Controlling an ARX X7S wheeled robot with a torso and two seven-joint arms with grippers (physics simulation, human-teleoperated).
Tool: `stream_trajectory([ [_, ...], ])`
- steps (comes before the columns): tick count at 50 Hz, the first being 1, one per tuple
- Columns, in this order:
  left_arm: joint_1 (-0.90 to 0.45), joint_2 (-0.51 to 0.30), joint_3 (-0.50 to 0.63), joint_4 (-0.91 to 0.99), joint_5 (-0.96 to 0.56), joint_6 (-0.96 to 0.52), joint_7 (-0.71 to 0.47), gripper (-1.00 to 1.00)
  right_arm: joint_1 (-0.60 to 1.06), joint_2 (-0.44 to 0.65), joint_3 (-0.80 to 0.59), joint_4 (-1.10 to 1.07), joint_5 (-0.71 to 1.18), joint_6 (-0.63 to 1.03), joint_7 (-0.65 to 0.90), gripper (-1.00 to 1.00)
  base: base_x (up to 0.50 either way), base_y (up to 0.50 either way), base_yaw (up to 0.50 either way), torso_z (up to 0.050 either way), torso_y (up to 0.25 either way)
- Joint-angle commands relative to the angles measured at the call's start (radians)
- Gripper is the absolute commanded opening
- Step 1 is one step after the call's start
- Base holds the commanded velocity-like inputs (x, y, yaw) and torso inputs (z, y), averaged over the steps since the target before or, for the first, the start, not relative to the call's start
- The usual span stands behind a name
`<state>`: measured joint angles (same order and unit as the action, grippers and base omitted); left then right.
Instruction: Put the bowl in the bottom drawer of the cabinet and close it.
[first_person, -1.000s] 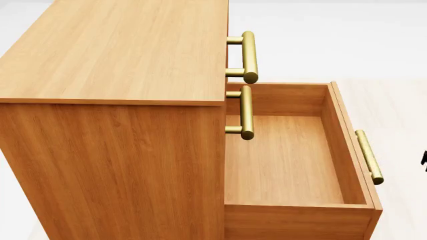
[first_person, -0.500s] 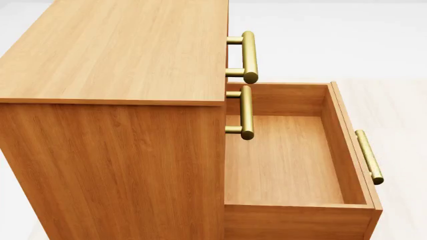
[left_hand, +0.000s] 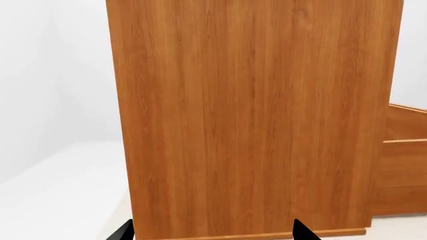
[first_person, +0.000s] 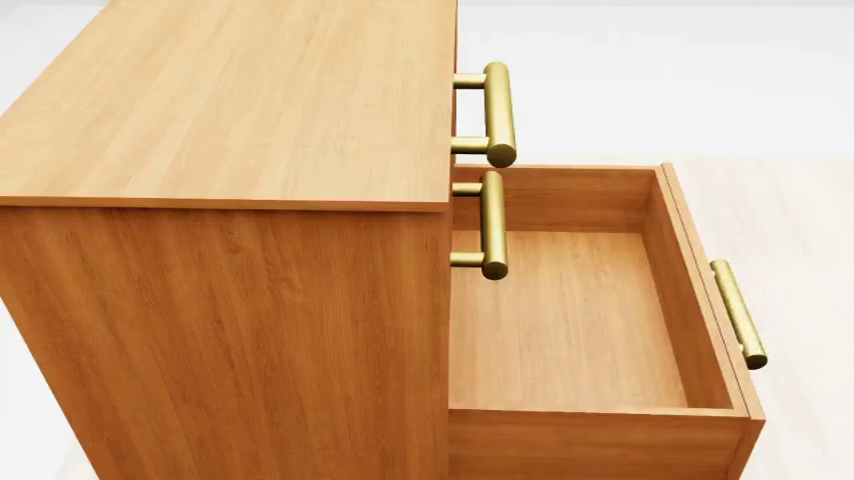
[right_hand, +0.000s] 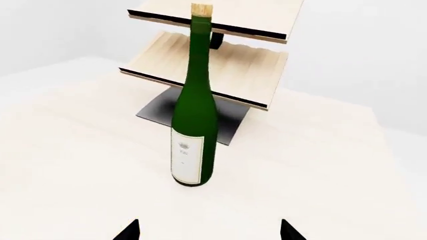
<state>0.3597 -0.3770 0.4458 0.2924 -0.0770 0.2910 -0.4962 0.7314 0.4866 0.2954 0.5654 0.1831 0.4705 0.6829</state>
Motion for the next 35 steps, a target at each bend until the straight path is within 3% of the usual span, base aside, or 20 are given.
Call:
stream_trajectory([
  [1,-0.003,-0.003,0.002,0.009,-0.002,-0.011,-0.004,1.00,0.017,0.004,0.021,0.061,-0.018,-0.005,0.060,1.00,0.00,0.00,0.00,0.000,0.000],
  [35,-0.010,-0.010,0.009,0.007,-0.005,-0.012,-0.013,1.00,0.042,0.008,0.057,0.076,0.024,0.184,0.080,1.00,0.00,0.00,0.00,0.000,0.000],
])
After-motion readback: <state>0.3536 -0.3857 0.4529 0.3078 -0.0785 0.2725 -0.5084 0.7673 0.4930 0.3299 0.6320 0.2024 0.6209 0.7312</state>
